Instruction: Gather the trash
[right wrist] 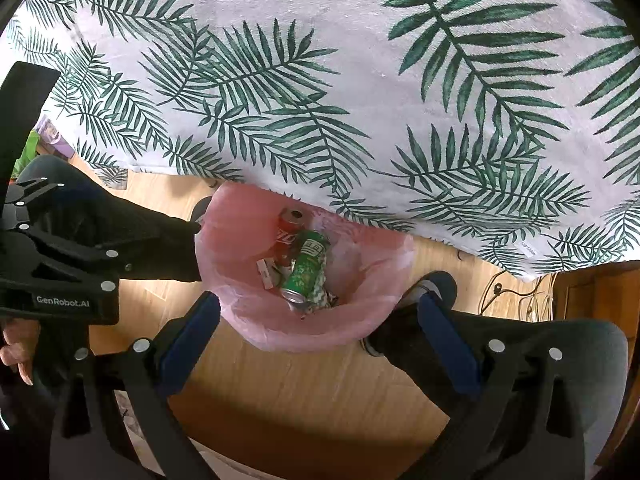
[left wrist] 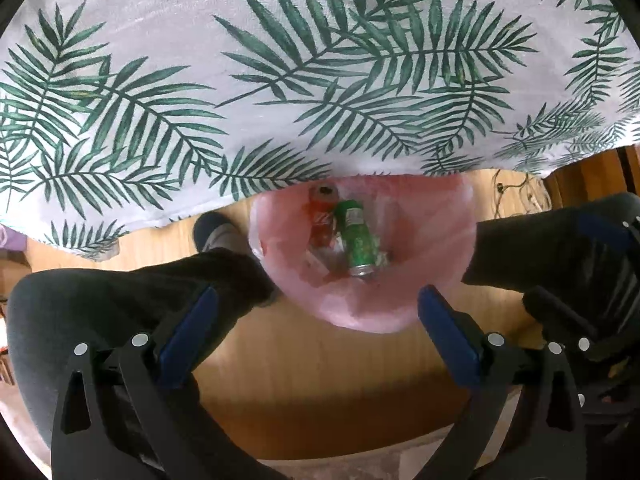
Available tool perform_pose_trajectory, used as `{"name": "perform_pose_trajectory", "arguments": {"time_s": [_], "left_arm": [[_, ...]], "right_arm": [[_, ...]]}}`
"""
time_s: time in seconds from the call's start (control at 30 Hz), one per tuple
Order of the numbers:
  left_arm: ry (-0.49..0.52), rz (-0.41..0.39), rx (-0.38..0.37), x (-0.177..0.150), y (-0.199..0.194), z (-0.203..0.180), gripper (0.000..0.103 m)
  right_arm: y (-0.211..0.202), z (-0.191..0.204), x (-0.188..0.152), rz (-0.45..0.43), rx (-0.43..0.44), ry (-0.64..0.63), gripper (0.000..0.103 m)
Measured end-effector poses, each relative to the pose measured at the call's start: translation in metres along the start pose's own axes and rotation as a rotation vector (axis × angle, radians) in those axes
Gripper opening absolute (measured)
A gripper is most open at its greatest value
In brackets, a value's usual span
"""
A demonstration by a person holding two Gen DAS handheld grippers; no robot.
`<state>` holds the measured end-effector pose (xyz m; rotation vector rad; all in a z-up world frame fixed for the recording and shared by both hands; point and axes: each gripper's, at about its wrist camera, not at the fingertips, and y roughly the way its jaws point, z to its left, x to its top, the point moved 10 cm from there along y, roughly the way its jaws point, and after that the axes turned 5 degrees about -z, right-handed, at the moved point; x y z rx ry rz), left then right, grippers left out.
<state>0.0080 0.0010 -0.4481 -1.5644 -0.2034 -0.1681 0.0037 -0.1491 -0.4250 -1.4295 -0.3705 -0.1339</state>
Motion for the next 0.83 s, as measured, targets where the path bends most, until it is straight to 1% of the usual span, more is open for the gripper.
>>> {"name": "perform_pose_trajectory", "arguments": {"time_s": [0.07,0.13,0.23,0.3,0.37,0.47,0.6,0.83], "left_arm": [[0.005,0.001,0.022,-0.001,0.000,0.001,0.097],[0.012,0.006,0.026,-0.003,0.000,0.000,0.097],[0.027,-0.009,0.003,-0.002,0.000,-0.003,0.097],[0.035,-0.006,0.009,-0.003,0.001,-0.003,0.097],[0.052,-0.012,-0.001,-0.004,0.000,-0.007,0.097],[0.072,-0.008,0.011,-0.005,0.000,-0.010,0.097],[0.070,0.000,0.000,-0.006,0.002,-0.011,0.097],[0.075,0.007,0.003,-0.008,0.004,-0.009,0.097]], "right_arm": [[0.001,0.000,0.000,0.001,0.000,0.001,0.098],[0.001,0.001,0.000,0.000,0.000,0.000,0.098],[0.001,0.001,0.000,0.002,-0.001,0.001,0.098],[0.002,0.001,0.000,0.004,-0.001,-0.001,0.098],[0.003,0.002,-0.001,0.005,-0.001,-0.003,0.098],[0.003,0.002,-0.002,0.006,-0.001,-0.005,0.098],[0.003,0.003,-0.003,0.007,-0.001,-0.010,0.098],[0.005,0.002,-0.006,0.013,-0.001,-0.009,0.098]]}}
